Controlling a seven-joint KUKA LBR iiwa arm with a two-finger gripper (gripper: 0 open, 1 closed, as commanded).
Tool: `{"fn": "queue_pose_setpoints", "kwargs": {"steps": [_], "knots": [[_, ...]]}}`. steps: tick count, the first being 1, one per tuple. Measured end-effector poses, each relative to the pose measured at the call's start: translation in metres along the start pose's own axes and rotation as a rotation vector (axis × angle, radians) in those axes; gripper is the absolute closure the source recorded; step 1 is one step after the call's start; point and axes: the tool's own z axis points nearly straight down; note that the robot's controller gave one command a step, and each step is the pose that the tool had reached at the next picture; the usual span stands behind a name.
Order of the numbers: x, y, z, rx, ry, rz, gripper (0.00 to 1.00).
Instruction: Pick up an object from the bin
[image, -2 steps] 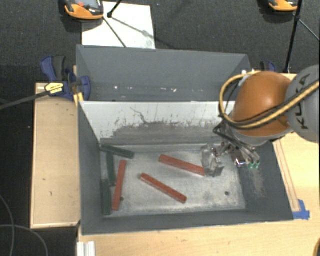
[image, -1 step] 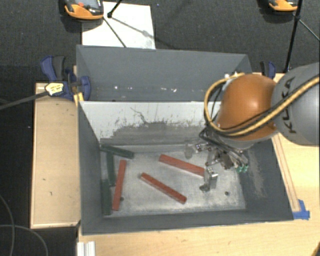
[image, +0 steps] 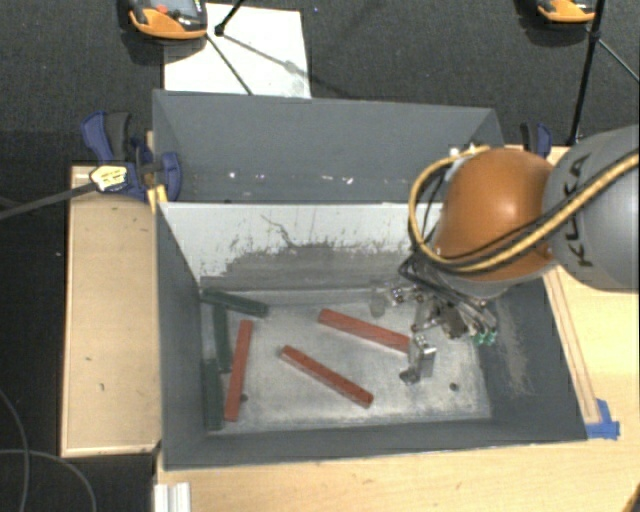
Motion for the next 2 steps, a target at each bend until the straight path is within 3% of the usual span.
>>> {"fn": "queue_pose_setpoints", "kwargs": {"steps": [1, 2], "knots": [[-0.032, -0.029, 0.055, 0.002, -0.009, 0.077, 0.00], [-0.027, -0.036, 0.106, 0.000, -0.001, 0.238, 1.00]]}}
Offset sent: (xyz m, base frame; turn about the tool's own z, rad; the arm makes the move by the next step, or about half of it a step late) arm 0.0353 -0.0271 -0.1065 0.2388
